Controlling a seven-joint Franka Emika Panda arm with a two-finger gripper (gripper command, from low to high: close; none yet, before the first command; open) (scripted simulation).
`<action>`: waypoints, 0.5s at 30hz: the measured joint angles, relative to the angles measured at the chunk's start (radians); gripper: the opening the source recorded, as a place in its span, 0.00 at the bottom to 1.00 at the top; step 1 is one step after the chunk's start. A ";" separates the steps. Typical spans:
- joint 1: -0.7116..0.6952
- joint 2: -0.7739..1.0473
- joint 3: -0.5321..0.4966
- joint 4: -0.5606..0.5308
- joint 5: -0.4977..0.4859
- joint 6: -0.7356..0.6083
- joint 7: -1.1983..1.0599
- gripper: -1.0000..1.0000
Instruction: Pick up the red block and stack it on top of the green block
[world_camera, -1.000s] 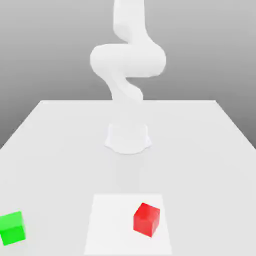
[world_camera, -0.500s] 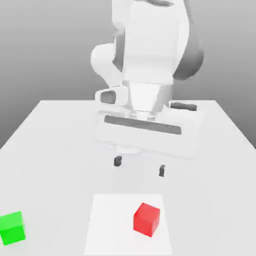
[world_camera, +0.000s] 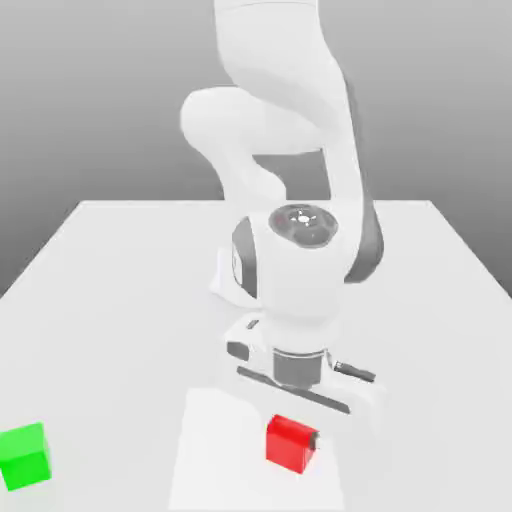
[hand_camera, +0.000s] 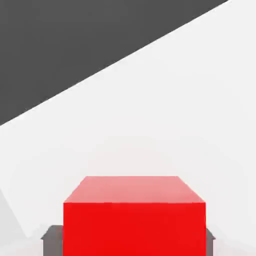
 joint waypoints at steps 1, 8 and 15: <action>0.007 0.015 -0.009 0.002 -0.009 0.012 0.007 0.00; -0.036 -0.179 0.048 -0.023 0.120 -0.153 -0.084 0.00; -0.217 -0.146 -0.132 0.131 0.188 -0.271 -0.028 0.00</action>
